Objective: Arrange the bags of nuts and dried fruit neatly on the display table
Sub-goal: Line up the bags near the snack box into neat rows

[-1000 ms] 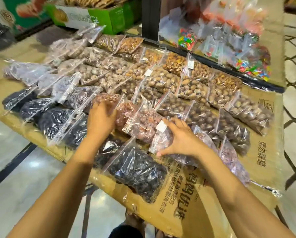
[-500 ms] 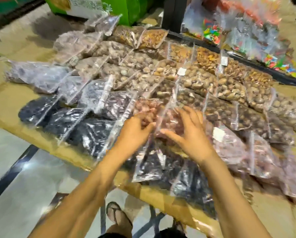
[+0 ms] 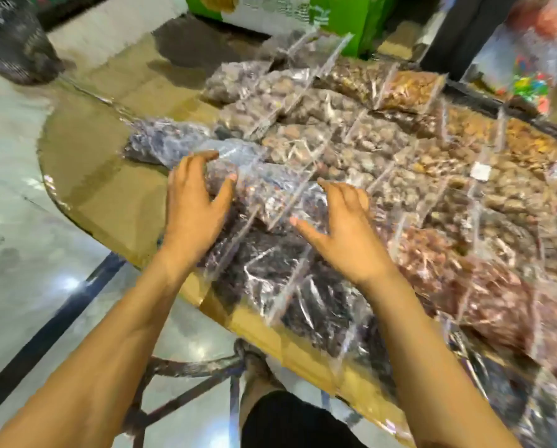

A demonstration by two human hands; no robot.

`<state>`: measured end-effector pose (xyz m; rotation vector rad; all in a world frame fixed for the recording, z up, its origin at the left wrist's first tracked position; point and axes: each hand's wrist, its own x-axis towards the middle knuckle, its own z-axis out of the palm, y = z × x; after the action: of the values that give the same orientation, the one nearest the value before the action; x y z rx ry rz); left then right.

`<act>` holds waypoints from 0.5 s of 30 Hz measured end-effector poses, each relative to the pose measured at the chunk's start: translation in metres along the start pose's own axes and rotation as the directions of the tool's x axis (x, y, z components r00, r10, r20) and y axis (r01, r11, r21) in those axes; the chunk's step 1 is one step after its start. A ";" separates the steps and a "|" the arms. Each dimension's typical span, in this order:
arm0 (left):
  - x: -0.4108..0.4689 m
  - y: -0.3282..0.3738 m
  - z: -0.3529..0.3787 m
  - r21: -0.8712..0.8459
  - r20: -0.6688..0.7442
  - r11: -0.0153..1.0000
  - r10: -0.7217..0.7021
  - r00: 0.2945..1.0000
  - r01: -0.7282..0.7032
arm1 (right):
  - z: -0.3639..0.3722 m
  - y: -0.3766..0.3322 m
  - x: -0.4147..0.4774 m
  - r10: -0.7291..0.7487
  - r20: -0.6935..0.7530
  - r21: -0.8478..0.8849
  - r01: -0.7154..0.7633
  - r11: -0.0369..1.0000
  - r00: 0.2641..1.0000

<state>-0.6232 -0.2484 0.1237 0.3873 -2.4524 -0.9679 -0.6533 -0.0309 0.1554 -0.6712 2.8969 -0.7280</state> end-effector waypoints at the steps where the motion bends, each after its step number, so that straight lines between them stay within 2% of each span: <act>1: 0.014 -0.013 -0.003 0.011 -0.004 1.000 -0.002 1.000 0.002 | 0.004 -0.008 0.014 -0.006 0.010 -0.017 0.006 1.000 1.000; 8: 0.102 -0.113 -0.025 0.097 0.238 0.995 -0.028 0.971 0.005 | 0.036 -0.065 0.114 0.027 0.125 -0.158 -0.007 0.987 0.992; 10: 0.129 -0.138 -0.035 0.081 0.356 0.994 0.043 0.933 -0.077 | 0.044 -0.081 0.135 0.056 0.162 -0.197 -0.024 0.980 0.985; 13: 0.169 -0.174 -0.041 0.099 0.546 0.902 0.304 0.781 -0.421 | 0.057 -0.097 0.158 0.141 0.213 -0.259 -0.083 0.962 0.967; 15: 0.194 -0.193 -0.037 0.112 0.670 0.828 0.345 0.657 -0.549 | 0.068 -0.104 0.169 0.205 0.235 -0.327 -0.121 0.937 0.950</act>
<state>-0.7514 -0.4880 0.0755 -0.5613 -3.0822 -0.5289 -0.7519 -0.2157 0.1483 -0.4958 2.7900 -0.1472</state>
